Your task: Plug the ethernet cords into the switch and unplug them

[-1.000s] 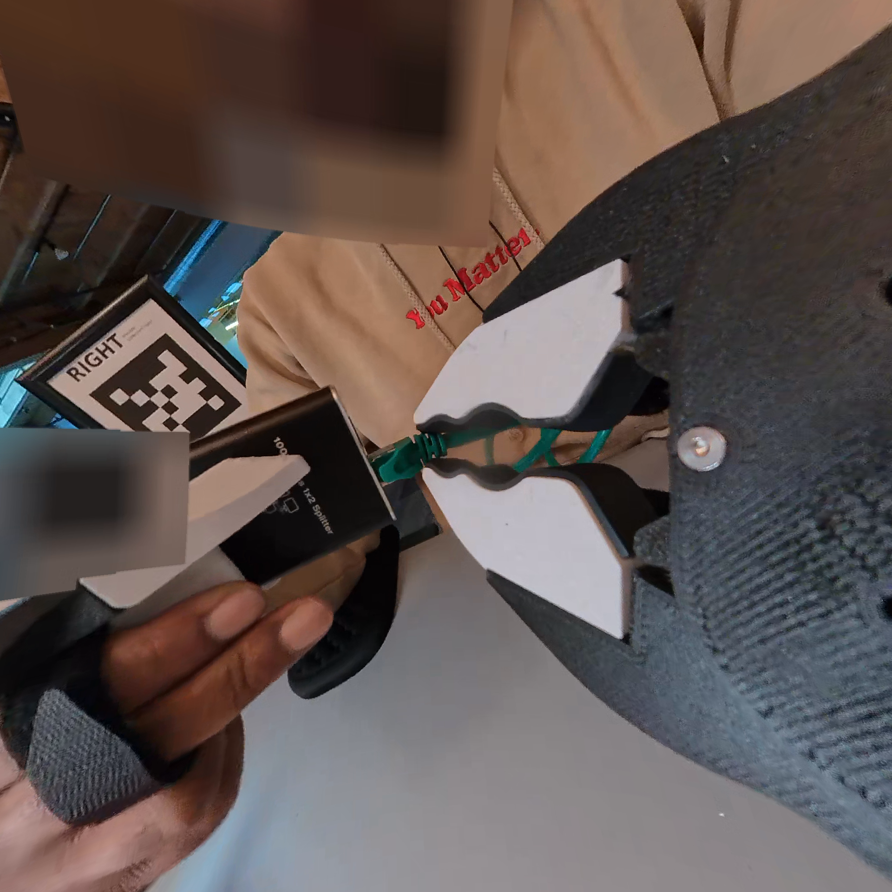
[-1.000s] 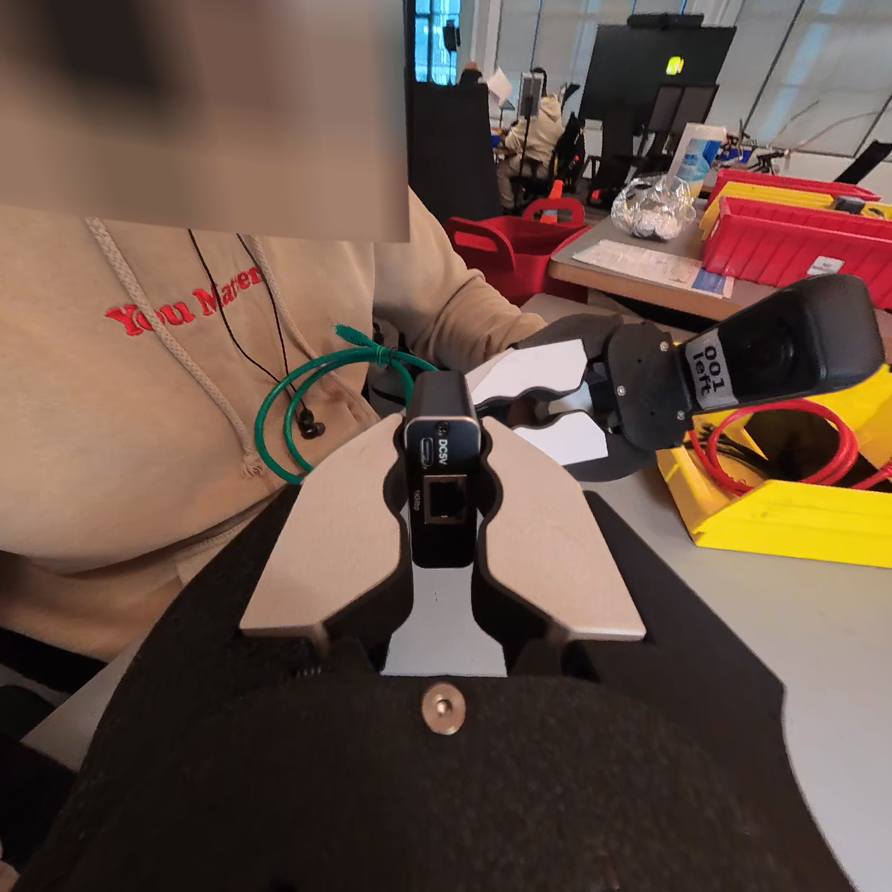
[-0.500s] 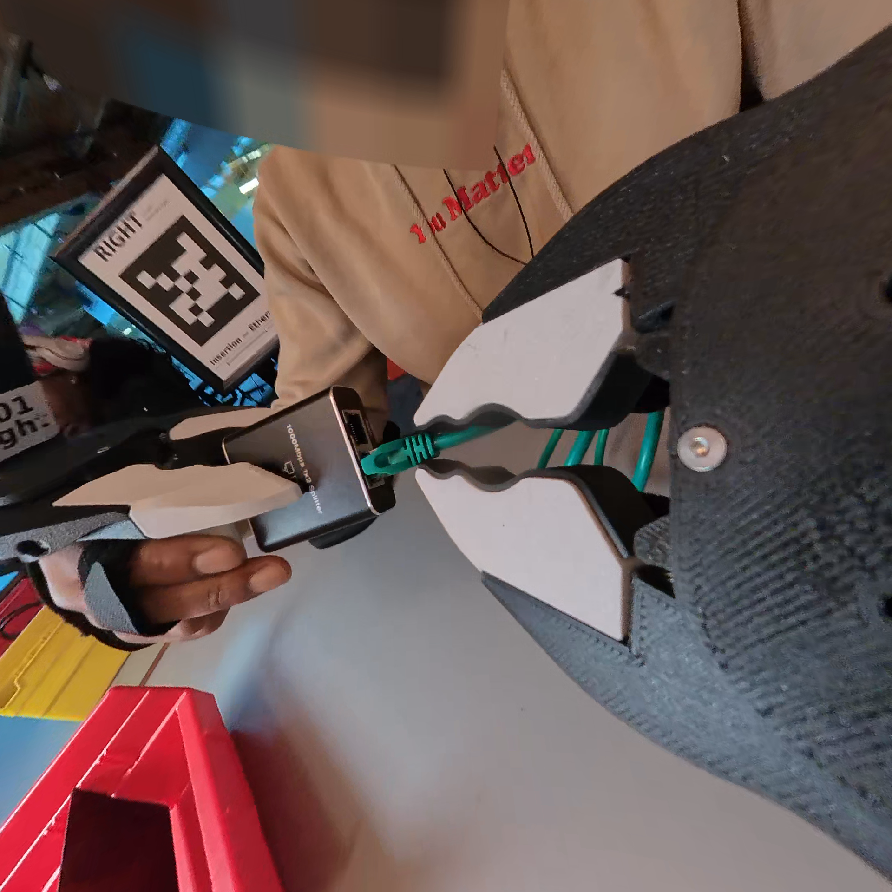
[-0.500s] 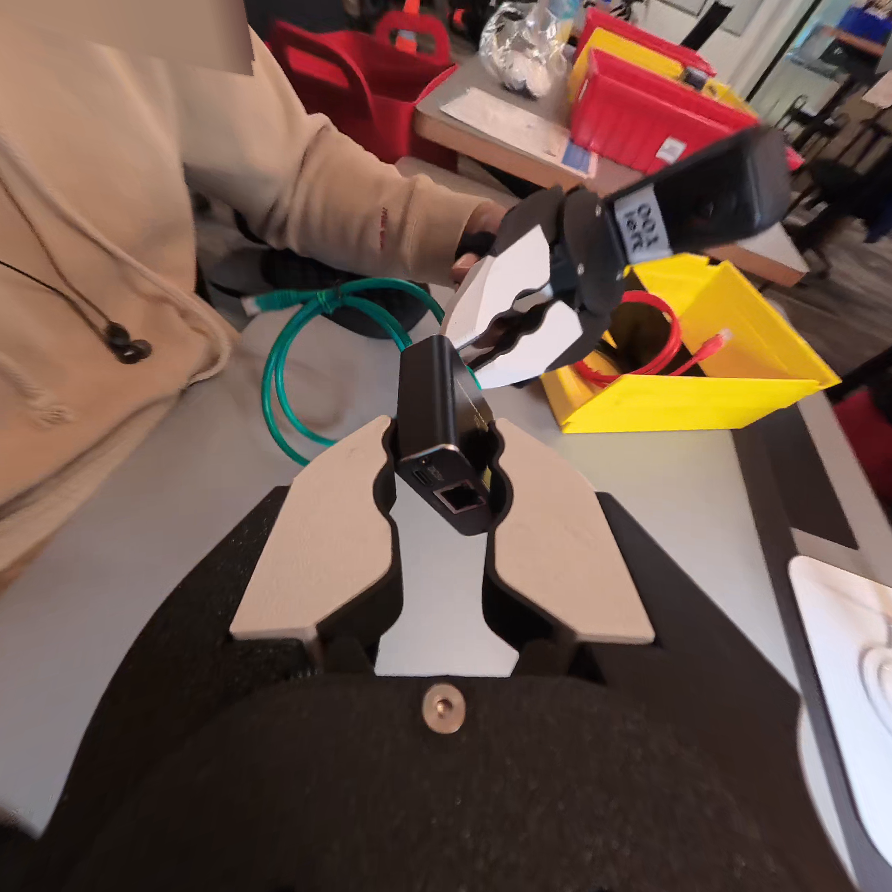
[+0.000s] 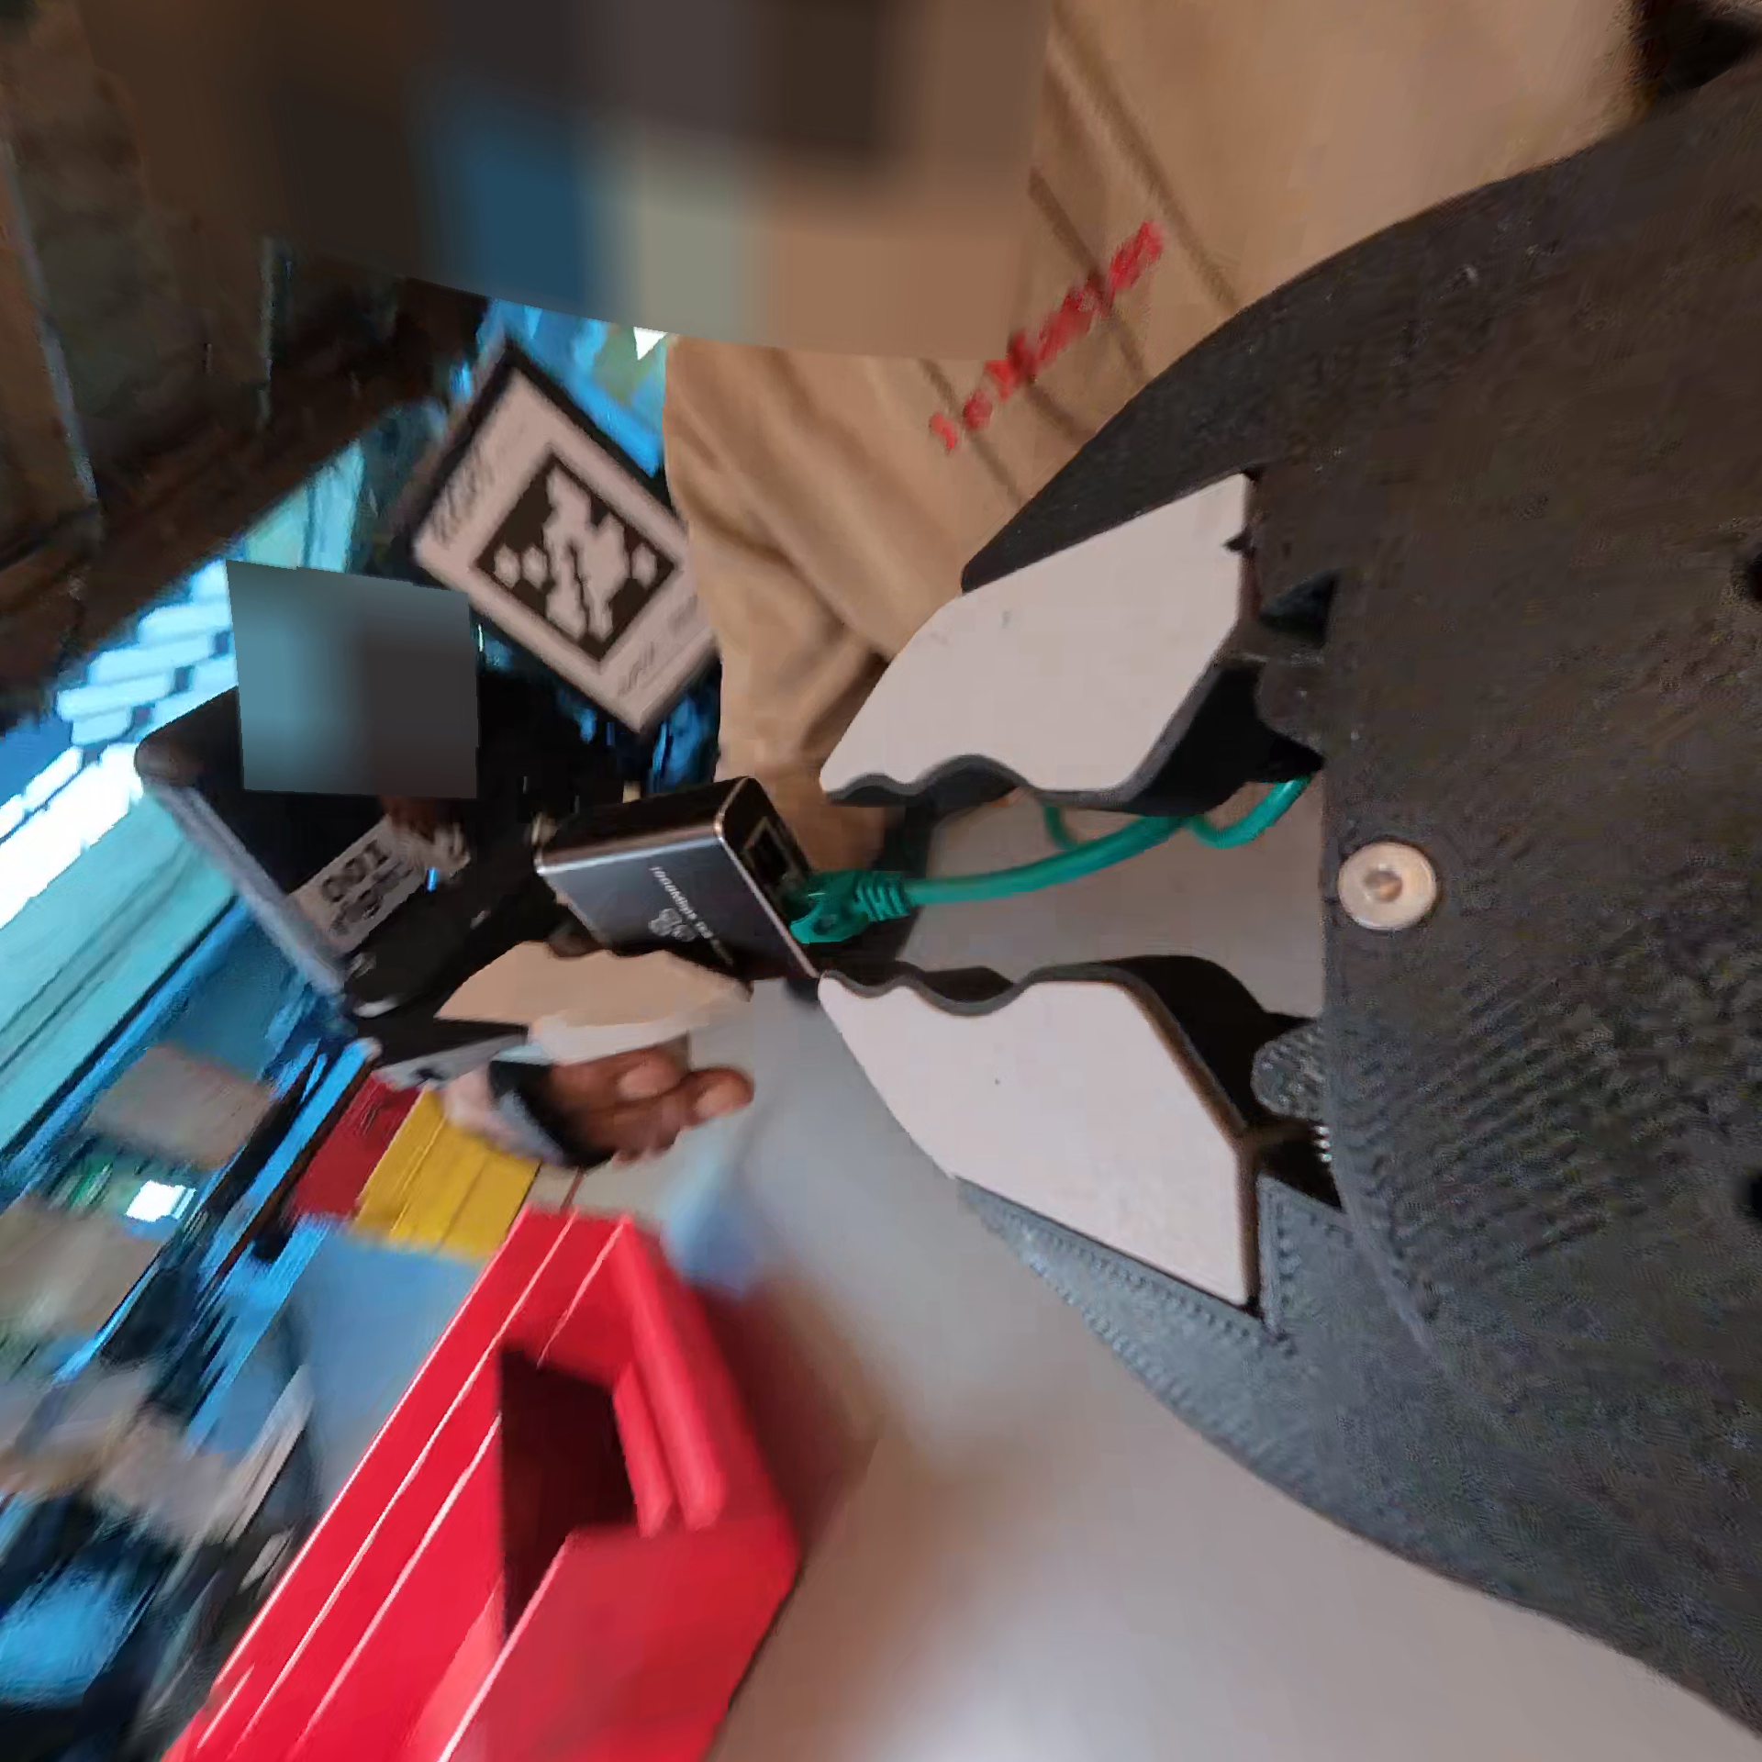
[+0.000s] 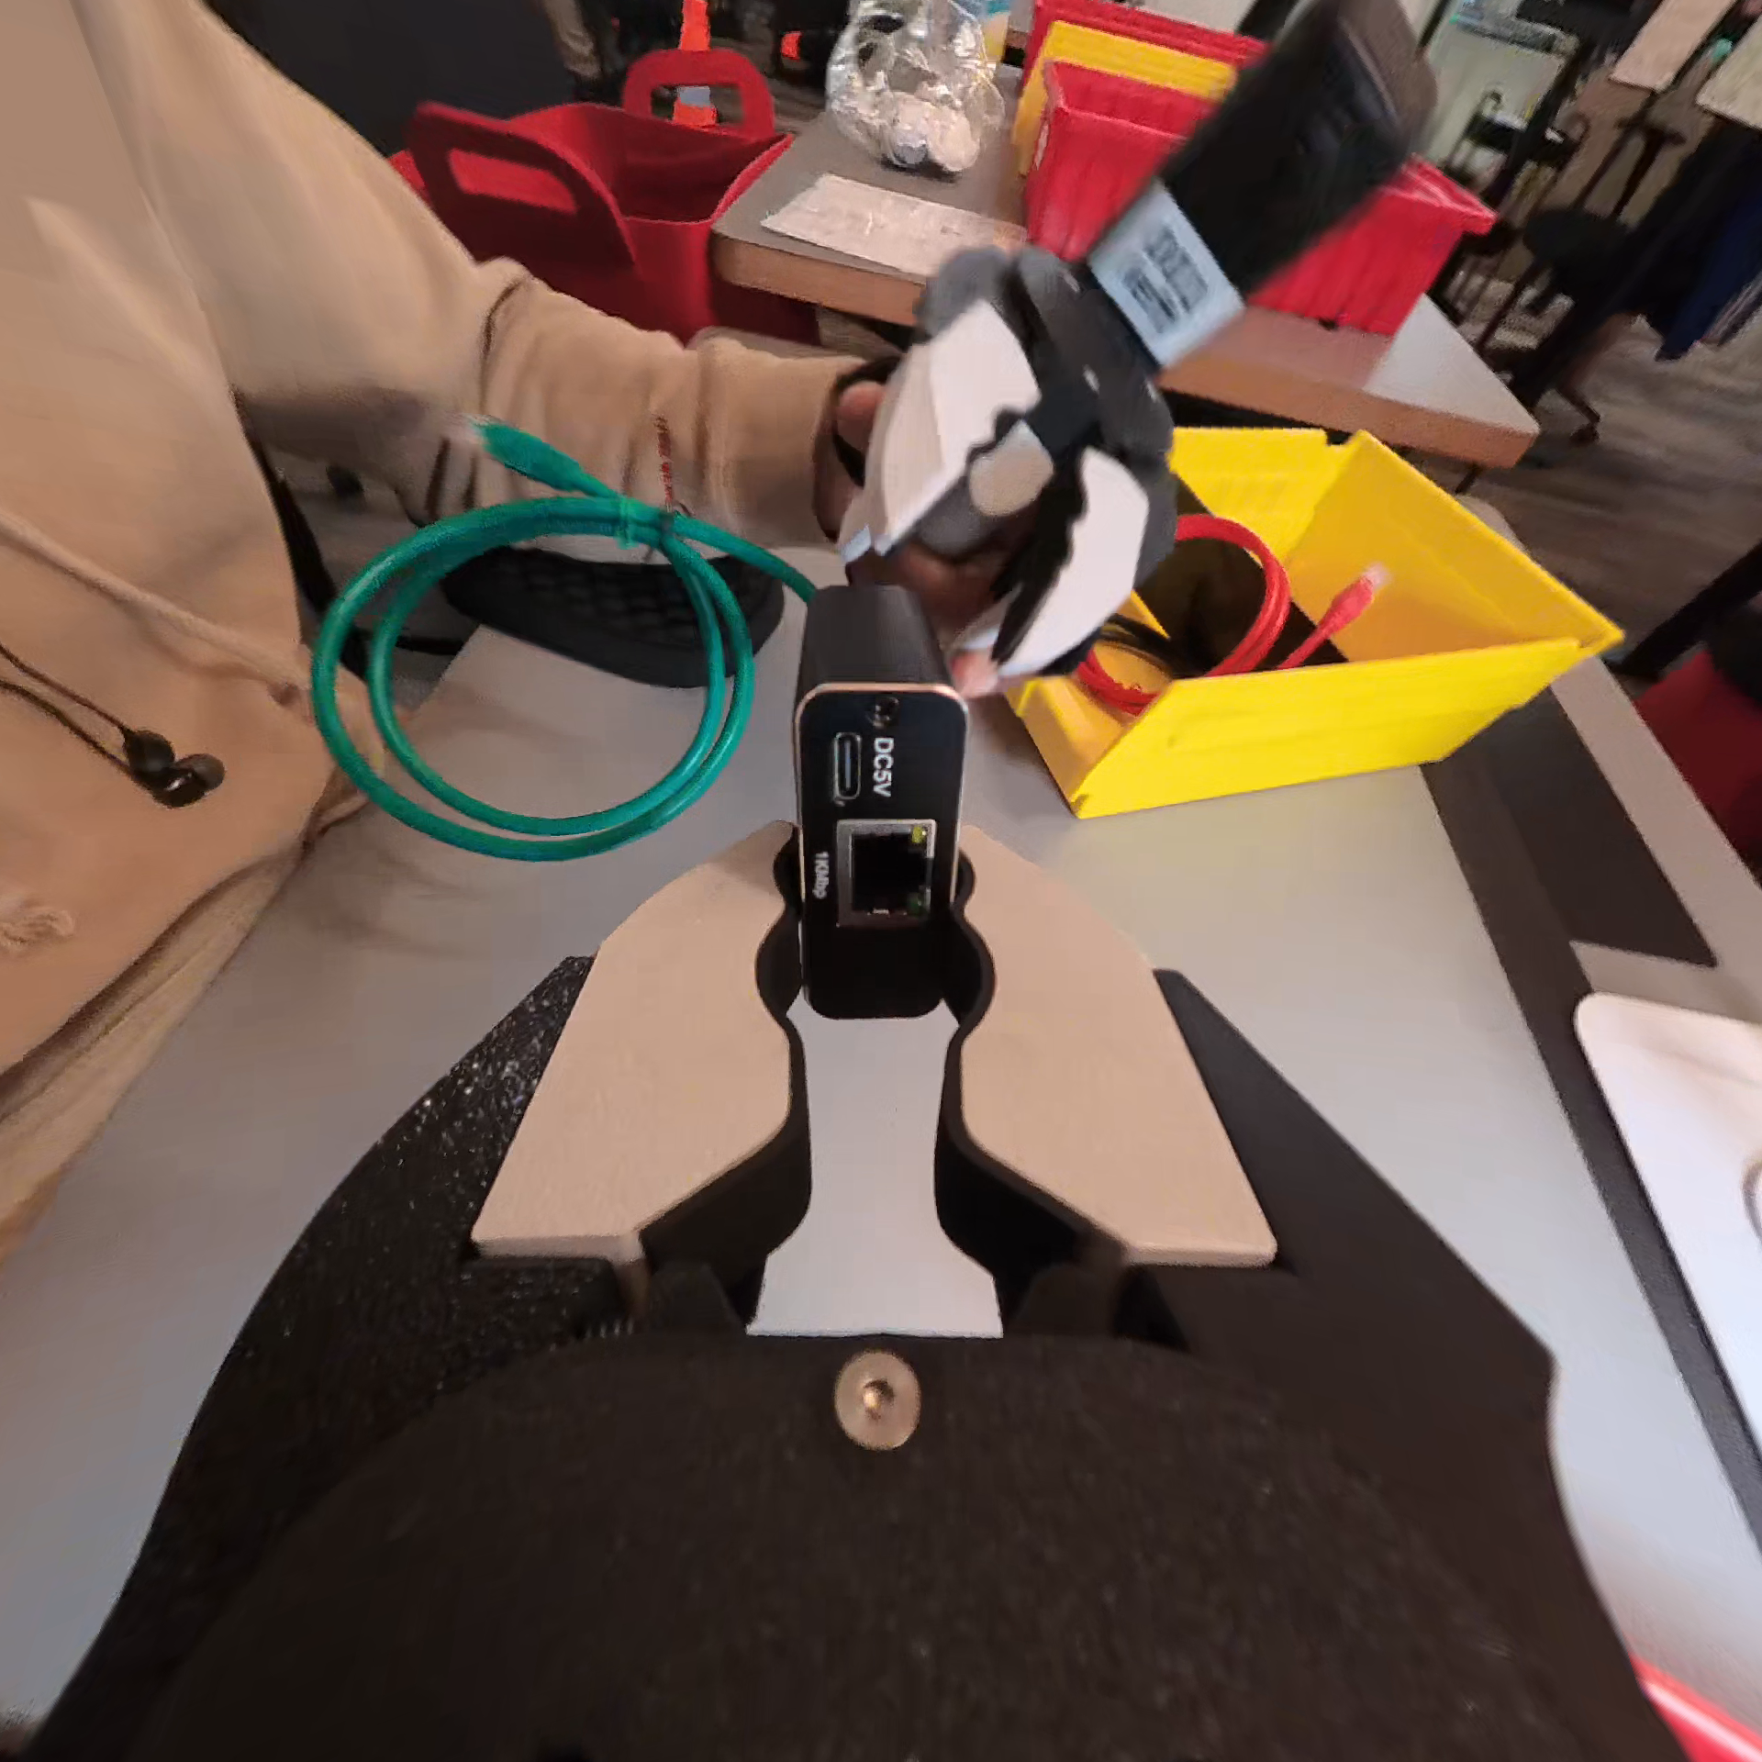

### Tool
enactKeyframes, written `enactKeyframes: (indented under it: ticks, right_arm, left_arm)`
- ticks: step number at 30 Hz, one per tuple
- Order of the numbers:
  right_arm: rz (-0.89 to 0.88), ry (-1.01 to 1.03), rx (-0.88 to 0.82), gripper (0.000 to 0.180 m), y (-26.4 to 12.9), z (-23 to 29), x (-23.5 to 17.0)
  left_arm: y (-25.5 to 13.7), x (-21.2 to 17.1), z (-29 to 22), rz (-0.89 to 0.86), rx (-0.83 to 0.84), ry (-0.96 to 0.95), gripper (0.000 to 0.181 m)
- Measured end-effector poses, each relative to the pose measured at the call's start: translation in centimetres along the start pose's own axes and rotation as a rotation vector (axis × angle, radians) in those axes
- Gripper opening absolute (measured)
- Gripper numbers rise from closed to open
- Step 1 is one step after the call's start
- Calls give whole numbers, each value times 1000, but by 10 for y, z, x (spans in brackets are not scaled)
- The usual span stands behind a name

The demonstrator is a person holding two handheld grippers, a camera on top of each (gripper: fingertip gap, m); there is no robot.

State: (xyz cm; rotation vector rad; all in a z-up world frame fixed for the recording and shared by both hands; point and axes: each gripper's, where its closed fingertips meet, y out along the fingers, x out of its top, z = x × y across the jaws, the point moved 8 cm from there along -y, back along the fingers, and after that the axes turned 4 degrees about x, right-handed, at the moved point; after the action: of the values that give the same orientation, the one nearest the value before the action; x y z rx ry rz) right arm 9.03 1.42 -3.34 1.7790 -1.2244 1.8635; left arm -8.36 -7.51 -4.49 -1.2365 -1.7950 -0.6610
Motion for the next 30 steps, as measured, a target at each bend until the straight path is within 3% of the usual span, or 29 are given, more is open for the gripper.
enactKeyframes:
  ticks: [3,9,15,19,21,26,30]
  right_arm:
    - [-88,147,5,24,3,-13,-7]
    - [-73,308,87,24,29,-24,-37]
    - [-174,257,66,24,23,-22,-24]
    - [-262,219,32,24,17,-24,-21]
    - [-212,196,32,24,19,-22,-22]
    - [149,62,-12,28,31,-12,-36]
    - [204,32,20,32,47,-5,-38]
  left_arm:
    - [-4,7,-9,31,177,219,36]
    - [15,-9,6,271,357,328,42]
    - [29,-30,21,290,269,295,46]
    - [35,-23,15,207,286,359,25]
    - [35,-22,13,264,309,367,25]
    - [32,-29,12,543,411,302,24]
    - [38,-39,8,674,440,309,24]
